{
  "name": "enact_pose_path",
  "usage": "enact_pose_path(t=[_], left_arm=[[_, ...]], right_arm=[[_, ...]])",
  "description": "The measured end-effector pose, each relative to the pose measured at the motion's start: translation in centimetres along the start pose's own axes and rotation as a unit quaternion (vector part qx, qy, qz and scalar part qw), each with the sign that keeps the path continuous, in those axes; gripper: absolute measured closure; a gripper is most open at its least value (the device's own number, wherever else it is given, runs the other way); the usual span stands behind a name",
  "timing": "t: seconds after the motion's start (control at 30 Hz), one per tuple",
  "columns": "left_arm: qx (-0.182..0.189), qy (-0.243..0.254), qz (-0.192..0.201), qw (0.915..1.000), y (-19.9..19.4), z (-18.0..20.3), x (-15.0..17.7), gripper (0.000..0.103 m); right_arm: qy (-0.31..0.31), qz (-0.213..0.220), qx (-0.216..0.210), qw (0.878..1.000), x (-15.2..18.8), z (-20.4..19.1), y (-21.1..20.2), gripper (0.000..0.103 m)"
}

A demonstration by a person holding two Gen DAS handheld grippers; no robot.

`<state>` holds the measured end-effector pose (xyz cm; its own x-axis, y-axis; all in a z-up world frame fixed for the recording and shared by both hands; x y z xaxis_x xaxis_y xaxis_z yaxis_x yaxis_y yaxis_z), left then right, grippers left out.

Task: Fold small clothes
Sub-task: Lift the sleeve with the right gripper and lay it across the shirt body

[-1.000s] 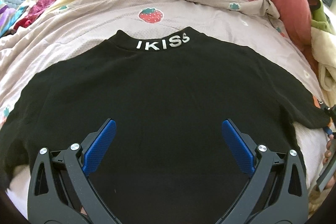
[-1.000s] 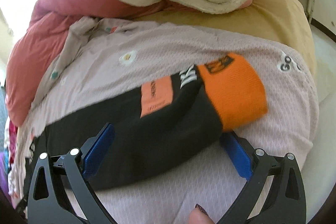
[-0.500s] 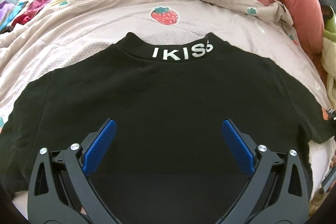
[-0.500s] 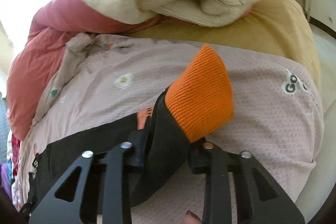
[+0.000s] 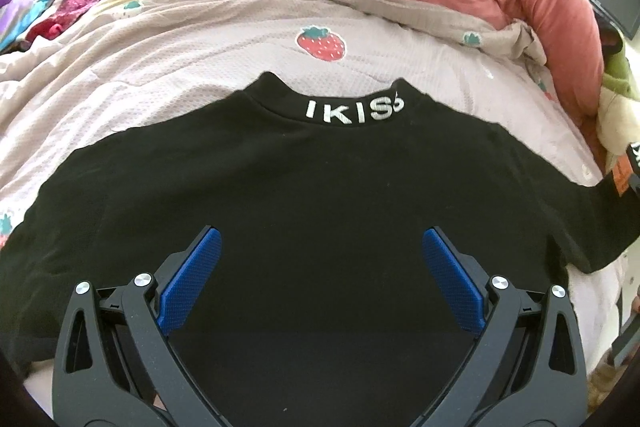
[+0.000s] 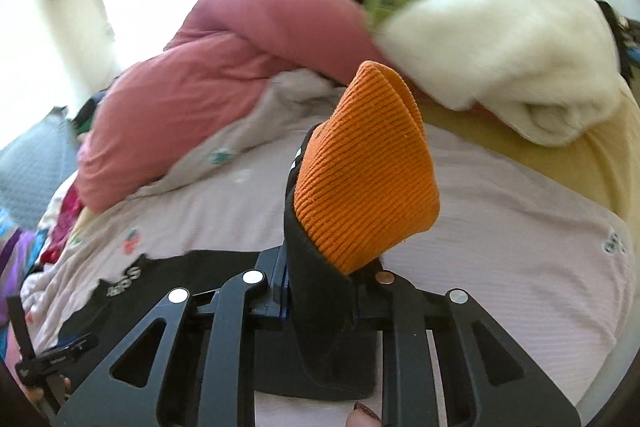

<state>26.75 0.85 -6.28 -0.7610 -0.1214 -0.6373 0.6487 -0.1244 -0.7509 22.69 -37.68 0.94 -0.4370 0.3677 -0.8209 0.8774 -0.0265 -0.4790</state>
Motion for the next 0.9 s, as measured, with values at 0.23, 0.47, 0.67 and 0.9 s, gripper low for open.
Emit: enact_pose_path(t=[0.23,0.47,0.67,0.9], left_arm=[[0.006,-0.036,0.015,0.9992,-1.6,-2.2,-1.1,0.008],[0.011,-0.076,0.015,0.9970,-2.2,-4.8,-1.1,0.008],[0.030,-0.115,0.016,0.9927,-3.0,-6.8,-1.2,0.008],[0.067,-0.169,0.017,0.9832,-3.6,-8.6,-0.8,0.008]], right_arm=[[-0.035,-0.011,-0.067,0.997,0.4,-8.0,0.6,0.084],[-0.068,-0.038,-0.126,0.989,2.7,-16.0,1.9,0.084],[-0.110,-0.056,-0.155,0.980,5.6,-22.1,2.6,0.084],[-0.155,-0.079,-0.171,0.970,9.4,-26.6,3.3,0.084]])
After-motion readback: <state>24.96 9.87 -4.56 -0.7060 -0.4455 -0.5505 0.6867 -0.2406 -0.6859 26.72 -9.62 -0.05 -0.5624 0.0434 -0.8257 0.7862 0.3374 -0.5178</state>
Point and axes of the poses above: each gripper's, at about its wrist camera, not at the fingertips, and y roughly the way its jaws point, z to its right, x to its underside, the point moved 5 cm from there along y, roughly the way its jaws point, and after that the axes turned 8 degrees about z, right-handed, at the moved point
